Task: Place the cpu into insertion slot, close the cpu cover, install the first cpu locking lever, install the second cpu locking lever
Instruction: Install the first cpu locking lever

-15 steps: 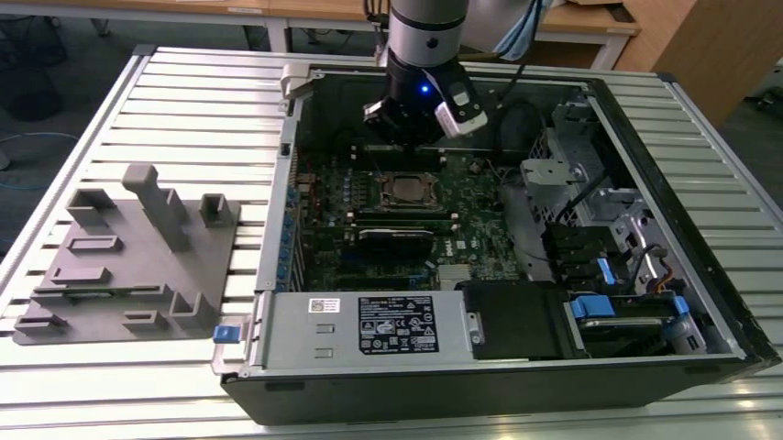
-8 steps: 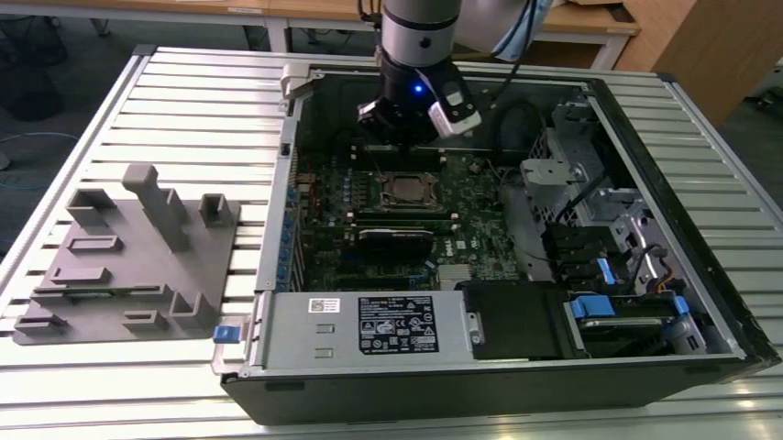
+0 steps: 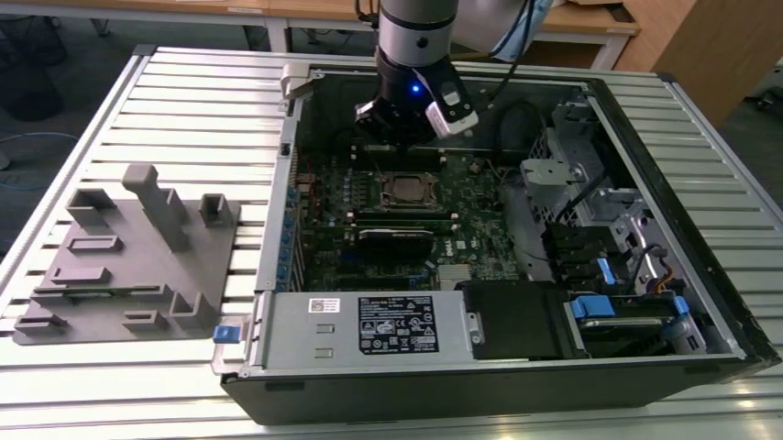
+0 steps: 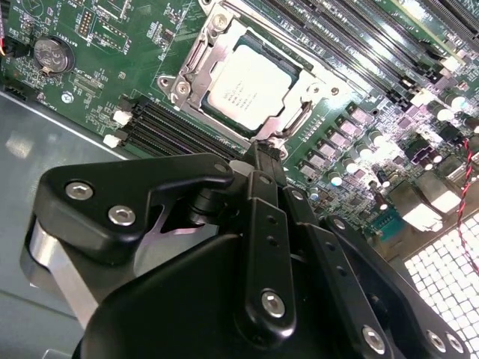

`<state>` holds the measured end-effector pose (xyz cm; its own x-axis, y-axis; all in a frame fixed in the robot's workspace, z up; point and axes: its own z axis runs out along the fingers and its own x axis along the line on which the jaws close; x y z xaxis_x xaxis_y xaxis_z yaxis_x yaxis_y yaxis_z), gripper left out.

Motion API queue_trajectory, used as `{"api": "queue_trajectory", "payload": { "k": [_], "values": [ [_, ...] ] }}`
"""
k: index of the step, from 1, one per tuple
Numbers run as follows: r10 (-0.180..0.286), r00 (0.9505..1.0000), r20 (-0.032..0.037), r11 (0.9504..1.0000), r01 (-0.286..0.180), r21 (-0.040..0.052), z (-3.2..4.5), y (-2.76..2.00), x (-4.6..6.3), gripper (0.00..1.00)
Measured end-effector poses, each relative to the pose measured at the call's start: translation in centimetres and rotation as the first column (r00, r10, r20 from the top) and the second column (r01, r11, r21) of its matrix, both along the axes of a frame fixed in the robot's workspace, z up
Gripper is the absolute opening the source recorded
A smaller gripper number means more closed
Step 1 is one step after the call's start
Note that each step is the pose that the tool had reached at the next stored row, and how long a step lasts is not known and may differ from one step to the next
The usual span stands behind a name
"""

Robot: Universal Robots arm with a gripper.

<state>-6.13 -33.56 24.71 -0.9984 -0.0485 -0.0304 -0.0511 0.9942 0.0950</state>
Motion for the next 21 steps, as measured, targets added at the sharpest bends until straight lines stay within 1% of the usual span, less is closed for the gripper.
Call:
{"api": "queue_trajectory", "payload": {
  "k": [6,8,21],
  "values": [
    [0.0,1.0,0.0,1.0,0.0,0.0,-0.01,0.0,-0.11,0.1],
    [0.0,1.0,0.0,1.0,0.0,0.0,-0.01,0.0,-0.46,0.1],
    [0.0,1.0,0.0,1.0,0.0,0.0,-0.01,0.0,-0.62,0.1]
  ]
}}
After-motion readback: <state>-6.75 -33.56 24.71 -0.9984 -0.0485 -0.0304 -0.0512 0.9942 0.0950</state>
